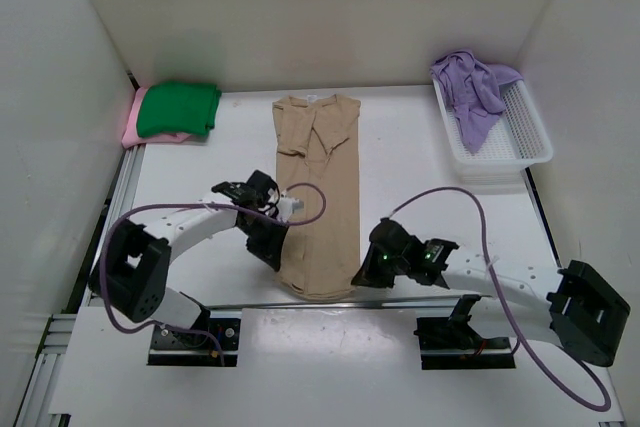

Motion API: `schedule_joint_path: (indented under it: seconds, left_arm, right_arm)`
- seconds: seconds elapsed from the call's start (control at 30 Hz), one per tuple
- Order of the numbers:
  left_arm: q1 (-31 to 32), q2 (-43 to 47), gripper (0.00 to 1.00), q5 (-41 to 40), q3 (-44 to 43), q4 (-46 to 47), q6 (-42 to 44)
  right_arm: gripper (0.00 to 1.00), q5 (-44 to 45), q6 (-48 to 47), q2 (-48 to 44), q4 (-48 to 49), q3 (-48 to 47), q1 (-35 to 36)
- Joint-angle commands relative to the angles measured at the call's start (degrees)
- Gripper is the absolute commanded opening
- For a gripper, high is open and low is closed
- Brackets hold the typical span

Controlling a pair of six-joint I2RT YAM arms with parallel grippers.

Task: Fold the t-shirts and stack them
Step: Grab the bottom of the folded rectangular tshirt with both arms, then fold the folded rectangular tshirt in 1/3 of the way

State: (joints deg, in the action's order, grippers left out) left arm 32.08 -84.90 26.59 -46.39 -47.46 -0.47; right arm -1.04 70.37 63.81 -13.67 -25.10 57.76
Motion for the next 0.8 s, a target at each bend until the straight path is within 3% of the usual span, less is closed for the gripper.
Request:
schedule_joint_path:
  seconds: [0.0,0.17,0.27,0.37,0.53,0.77]
  left_arm:
    - [-1.7,6.9,0.10,-2.0,-7.1,-1.4,0.5]
    - [-7.6,6.0,0.10,-3.1,-16.9,-1.4,0.5]
    - [-10.9,1.5,0.10,-5.5,-24.2,-1.4,0.5]
    - [-12.0,-5.4,0.10,-6.0,-30.2,-1.4,0.5]
    - [-13.3,-16.1,0.10,-7.8,-41.7,-1.9,0.5]
    - [-19.7,-31.1,0.10,-0.1,-54.7,-4.6,0.5]
  right_arm:
    - [0.00,1.6,-5.7,-3.5,-7.6,-9.8,-3.9]
    - [0.00,-0.4,-18.1,0.0,-13.3,-22.2,-14.3]
    - [0.00,-6.0,-26.5,8.0,-13.3,-31.2,-22.9]
    - [0.00,-7.9,-32.2,20.7,-13.3,-41.2,-26.9]
    - [0.00,-13.8,-34.6,34.4,-14.1,-53.5,-31.7]
    - [0.00,-16.2,-33.9,46.8,-12.6,-61.4,-37.0]
